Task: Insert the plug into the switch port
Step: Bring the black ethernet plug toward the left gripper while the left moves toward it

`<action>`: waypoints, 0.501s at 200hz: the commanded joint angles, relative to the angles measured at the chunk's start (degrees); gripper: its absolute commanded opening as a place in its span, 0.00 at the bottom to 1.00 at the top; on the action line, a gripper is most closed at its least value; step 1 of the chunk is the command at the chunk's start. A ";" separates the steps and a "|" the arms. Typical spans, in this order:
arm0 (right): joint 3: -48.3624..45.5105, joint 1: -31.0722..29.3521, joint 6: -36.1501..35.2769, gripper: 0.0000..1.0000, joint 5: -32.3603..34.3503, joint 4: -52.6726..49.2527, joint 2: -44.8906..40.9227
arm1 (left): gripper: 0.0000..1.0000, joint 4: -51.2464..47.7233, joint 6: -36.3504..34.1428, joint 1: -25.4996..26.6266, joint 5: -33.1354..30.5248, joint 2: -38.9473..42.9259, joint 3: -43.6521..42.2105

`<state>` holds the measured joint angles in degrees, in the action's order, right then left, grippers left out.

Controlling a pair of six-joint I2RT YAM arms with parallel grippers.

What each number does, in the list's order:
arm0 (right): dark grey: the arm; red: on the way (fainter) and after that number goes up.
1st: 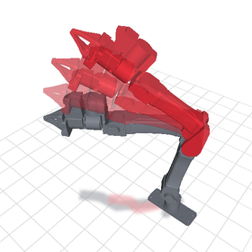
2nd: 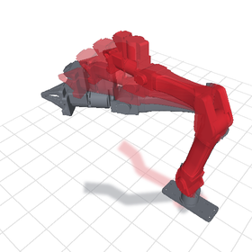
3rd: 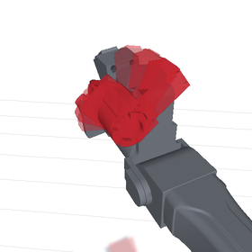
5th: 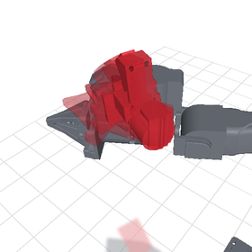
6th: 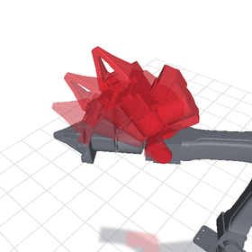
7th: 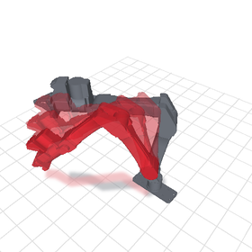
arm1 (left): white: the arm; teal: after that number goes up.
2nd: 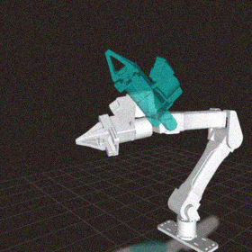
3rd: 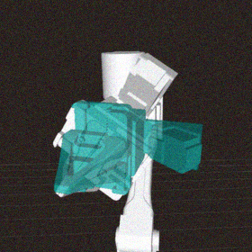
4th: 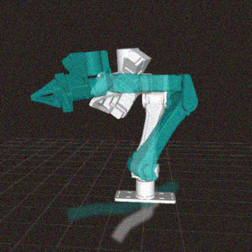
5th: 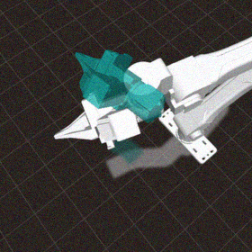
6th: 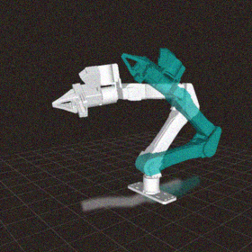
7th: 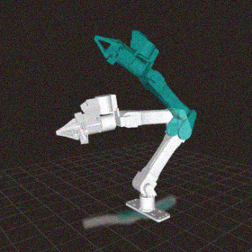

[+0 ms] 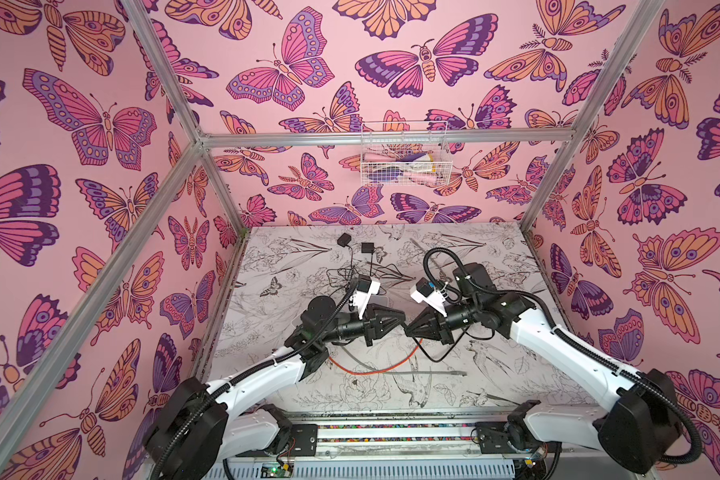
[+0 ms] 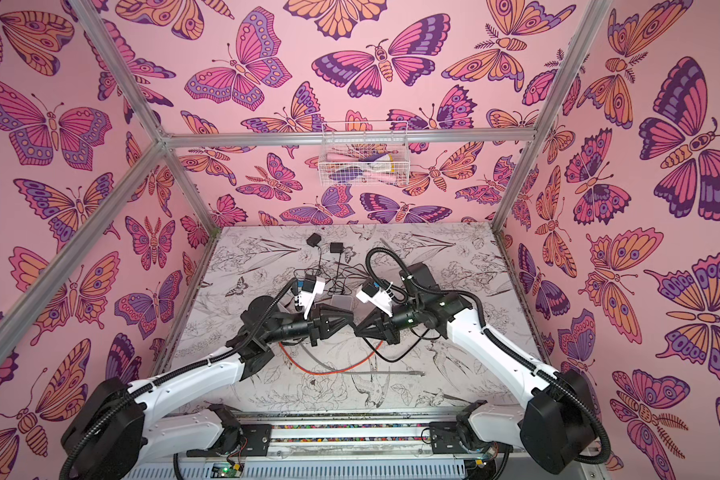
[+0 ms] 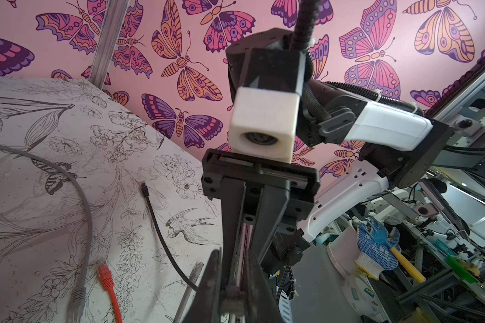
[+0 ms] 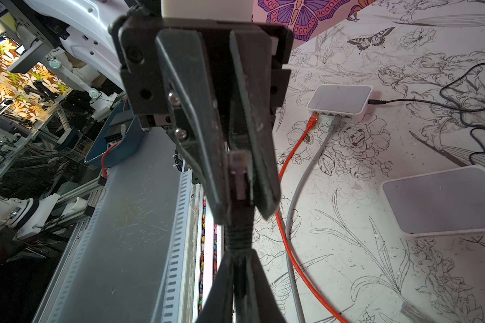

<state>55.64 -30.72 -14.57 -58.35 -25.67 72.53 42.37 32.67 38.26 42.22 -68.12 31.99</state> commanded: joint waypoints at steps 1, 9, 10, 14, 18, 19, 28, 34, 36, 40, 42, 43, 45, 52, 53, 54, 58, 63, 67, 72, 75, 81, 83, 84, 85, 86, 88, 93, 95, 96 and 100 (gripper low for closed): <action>0.00 -0.13 -0.51 0.12 -0.80 0.78 -1.12 | 0.00 2.10 -0.01 -0.41 0.59 0.03 0.28; 0.04 -0.13 -0.55 0.12 -0.72 0.87 -1.10 | 0.00 2.15 -0.03 -0.47 0.60 0.00 0.20; -0.03 -0.13 -0.55 0.12 -0.72 0.88 -1.13 | 0.00 2.17 -0.05 -0.47 0.59 0.00 0.24; -0.09 -0.13 -0.51 0.12 -0.72 0.88 -1.13 | 0.00 2.19 -0.06 -0.47 0.61 -0.06 0.18; -0.09 -0.13 -0.46 0.11 -0.63 0.94 -1.15 | 0.00 2.19 -0.06 -0.52 0.67 -0.08 0.18; -0.09 -0.13 -0.42 0.11 -0.63 0.96 -1.16 | 0.00 2.19 -0.06 -0.54 0.67 -0.13 0.18; -0.08 -0.13 -0.29 0.11 -0.71 1.19 -1.06 | 0.00 2.19 0.00 -0.55 0.85 -0.25 0.18; -0.09 -0.15 -0.29 0.09 -0.72 1.24 -1.01 | 0.00 2.11 -0.05 -0.55 0.95 -0.34 0.18; -0.05 -0.14 -0.29 0.09 -0.72 1.24 -0.99 | 0.00 2.10 -0.06 -0.55 0.96 -0.35 0.18; 0.00 -0.13 -0.20 0.07 -0.72 1.25 -0.95 | 0.00 2.03 -0.11 -0.60 1.01 -0.33 0.18; 0.00 -0.13 -0.20 0.07 -0.72 1.24 -0.98 | 0.00 2.02 -0.09 -0.57 1.06 -0.39 0.18; 0.00 -0.13 -0.20 0.06 -0.67 1.24 -0.98 | 0.00 2.02 -0.08 -0.61 1.09 -0.41 0.18; 0.00 -0.13 -0.20 0.05 -0.64 1.24 -0.99 | 0.00 1.95 -0.06 -0.61 1.11 -0.43 0.18; 0.08 -0.13 -0.12 0.02 -0.42 1.32 -0.98 | 0.00 1.86 -0.20 -0.72 1.27 -0.44 0.18; 0.09 -0.13 -0.07 0.01 -0.35 1.32 -0.94 | 0.00 1.81 -0.17 -0.77 1.28 -0.44 0.18; 0.09 -0.13 -0.05 0.01 -0.31 1.32 -0.96 | 0.01 1.78 -0.16 -0.79 1.28 -0.44 0.18; 0.13 -0.13 0.06 0.00 0.09 1.37 -0.98 | 0.08 1.67 -0.15 -0.78 1.35 -0.36 0.18; 0.18 -0.13 0.23 0.00 0.61 1.35 -0.93 | 0.19 1.46 -0.15 -0.96 1.29 -0.20 0.10; 0.23 -0.13 0.44 0.00 1.28 1.41 -0.92 | 0.30 1.33 -0.23 -1.03 1.29 -0.03 0.02; 0.34 -0.13 0.57 0.00 2.30 1.34 -0.97 | 0.41 1.16 -0.29 -1.29 1.21 0.23 -0.12; 0.47 -0.14 0.71 0.00 2.79 1.26 -0.91 | 0.47 1.03 -0.36 -1.46 1.14 0.50 -0.21; 0.72 -0.13 1.06 0.00 4.91 1.09 -0.86 | 0.59 0.68 -0.40 -1.89 0.77 1.02 -0.38; 0.82 -0.13 1.24 0.00 5.72 1.02 -0.80 | 0.62 0.52 -0.38 -2.03 0.52 1.36 -0.49; 0.85 -0.17 1.35 0.00 6.11 1.00 -0.76 | 0.64 0.43 -0.40 -2.08 0.42 1.47 -0.55; 0.99 -0.20 1.41 0.00 6.52 0.94 -0.74 | 0.65 0.34 -0.36 -2.15 0.28 1.57 -0.58; 1.07 -0.16 1.44 0.00 6.94 0.87 -0.69 | 0.66 0.26 -0.38 -2.23 0.17 1.67 -0.64; 1.23 -0.18 1.57 0.00 7.75 0.71 -0.70 | 0.68 -0.03 -0.34 -2.43 -0.13 1.91 -0.68; 1.54 -0.28 1.77 0.00 9.79 0.09 -0.64 | 0.72 -0.81 -0.45 -2.98 -1.11 2.65 -0.87; 1.75 -0.26 1.70 0.00 10.70 -0.19 -0.64 | 0.73 -0.89 -0.46 -3.16 -1.55 2.93 -0.94; 1.84 -0.32 1.67 0.00 11.15 -0.27 -0.59 | 0.74 -1.77 -0.52 -3.26 -1.80 3.09 -0.95; 2.28 -0.45 1.50 0.00 13.02 -0.89 -0.54 | 0.76 -3.77 -0.64 -3.72 -2.85 3.76 -0.87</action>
<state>55.64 -30.74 -13.26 -53.89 -24.88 72.53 41.54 32.60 36.62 42.19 -67.83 31.97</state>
